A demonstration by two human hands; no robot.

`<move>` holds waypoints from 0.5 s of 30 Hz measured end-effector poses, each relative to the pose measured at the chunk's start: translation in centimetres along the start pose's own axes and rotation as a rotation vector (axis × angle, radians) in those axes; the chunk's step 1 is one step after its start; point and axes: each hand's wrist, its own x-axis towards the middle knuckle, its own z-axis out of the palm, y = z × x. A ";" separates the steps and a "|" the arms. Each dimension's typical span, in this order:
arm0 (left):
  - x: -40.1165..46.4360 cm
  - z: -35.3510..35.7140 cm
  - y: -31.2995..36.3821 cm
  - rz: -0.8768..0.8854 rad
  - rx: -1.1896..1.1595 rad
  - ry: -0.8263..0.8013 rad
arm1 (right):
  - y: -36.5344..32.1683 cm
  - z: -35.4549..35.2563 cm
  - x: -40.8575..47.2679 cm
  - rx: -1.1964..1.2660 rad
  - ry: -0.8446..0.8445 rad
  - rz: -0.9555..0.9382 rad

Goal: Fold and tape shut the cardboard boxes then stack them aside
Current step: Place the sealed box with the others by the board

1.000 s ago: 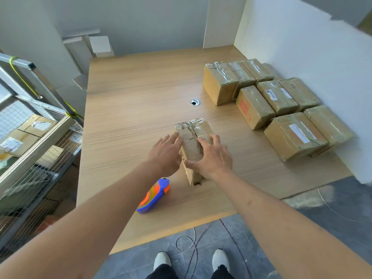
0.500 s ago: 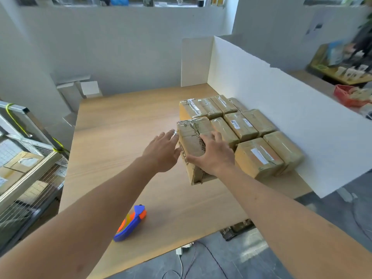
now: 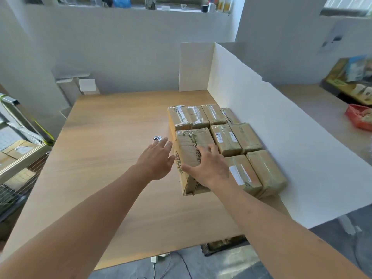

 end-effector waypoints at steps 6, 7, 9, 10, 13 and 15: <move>5.0 2.9 -1.8 -0.071 -0.001 -0.066 | 0.7 3.3 5.5 0.001 -0.072 -0.008; 5.3 3.3 -2.1 -0.069 0.005 -0.069 | 0.7 3.6 6.0 0.000 -0.076 -0.013; 7.7 4.4 -3.3 -0.080 -0.001 -0.092 | 0.8 5.2 8.5 0.010 -0.088 -0.011; 8.9 5.1 -4.0 -0.083 -0.006 -0.102 | 0.8 6.0 9.8 0.015 -0.089 -0.009; 12.1 7.0 -5.9 -0.096 -0.028 -0.136 | 0.7 8.3 13.1 0.012 -0.099 -0.002; 13.9 8.1 -7.0 -0.110 -0.051 -0.136 | 0.7 9.8 14.8 0.003 -0.095 -0.002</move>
